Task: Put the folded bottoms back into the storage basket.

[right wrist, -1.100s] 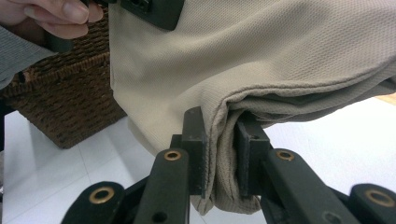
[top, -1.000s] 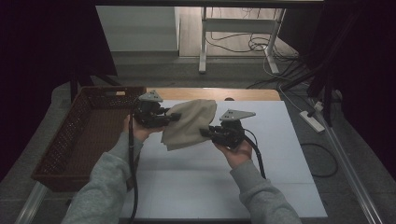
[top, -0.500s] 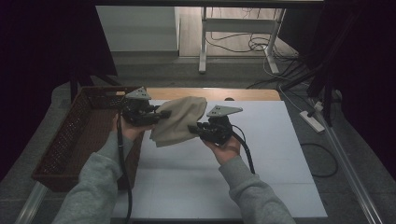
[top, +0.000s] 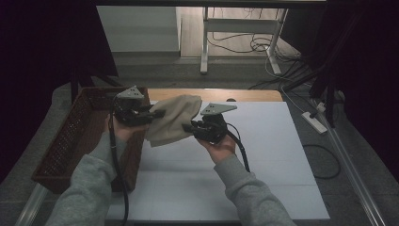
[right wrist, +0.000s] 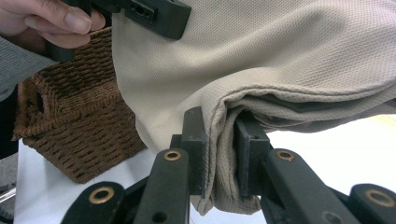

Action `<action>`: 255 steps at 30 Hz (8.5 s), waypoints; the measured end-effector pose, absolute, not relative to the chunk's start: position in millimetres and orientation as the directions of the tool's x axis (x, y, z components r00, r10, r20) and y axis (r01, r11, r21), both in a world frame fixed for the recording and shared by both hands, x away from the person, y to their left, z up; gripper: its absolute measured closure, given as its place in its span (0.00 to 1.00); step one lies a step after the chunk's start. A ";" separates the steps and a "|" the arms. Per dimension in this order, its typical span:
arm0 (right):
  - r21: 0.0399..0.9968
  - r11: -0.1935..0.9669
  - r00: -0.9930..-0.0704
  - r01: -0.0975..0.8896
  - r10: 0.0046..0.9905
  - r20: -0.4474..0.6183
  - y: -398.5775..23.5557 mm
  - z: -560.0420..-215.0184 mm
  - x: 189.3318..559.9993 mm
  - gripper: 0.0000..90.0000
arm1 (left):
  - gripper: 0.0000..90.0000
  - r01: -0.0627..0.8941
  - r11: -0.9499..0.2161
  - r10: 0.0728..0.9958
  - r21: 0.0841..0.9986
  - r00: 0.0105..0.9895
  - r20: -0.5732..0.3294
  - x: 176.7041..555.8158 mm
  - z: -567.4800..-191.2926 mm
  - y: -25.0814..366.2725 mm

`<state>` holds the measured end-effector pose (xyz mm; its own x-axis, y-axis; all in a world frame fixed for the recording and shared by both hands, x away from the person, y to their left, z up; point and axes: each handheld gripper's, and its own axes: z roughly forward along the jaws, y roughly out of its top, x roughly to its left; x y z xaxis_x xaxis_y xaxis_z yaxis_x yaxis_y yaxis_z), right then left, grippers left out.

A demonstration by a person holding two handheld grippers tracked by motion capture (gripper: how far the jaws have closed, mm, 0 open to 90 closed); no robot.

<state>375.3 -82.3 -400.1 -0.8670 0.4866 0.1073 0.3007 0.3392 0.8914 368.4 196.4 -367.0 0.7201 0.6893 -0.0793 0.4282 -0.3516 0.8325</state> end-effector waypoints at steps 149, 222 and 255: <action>0.850 0.419 -0.925 0.319 0.332 0.183 132.4 -435.5 388.1 0.84 | 0.73 0.597 -0.182 0.885 0.782 0.446 -0.134 322.7 -399.2 390.3; 0.843 0.440 -0.894 0.309 0.437 0.100 -43.4 -436.3 378.5 0.35 | 0.36 0.604 -0.226 0.834 0.764 0.525 -0.168 297.8 -413.6 281.4; 0.791 0.445 -0.756 0.420 0.653 0.034 -246.2 -473.8 320.4 0.35 | 0.34 0.578 -0.269 0.780 0.770 0.600 -0.178 249.6 -436.0 237.3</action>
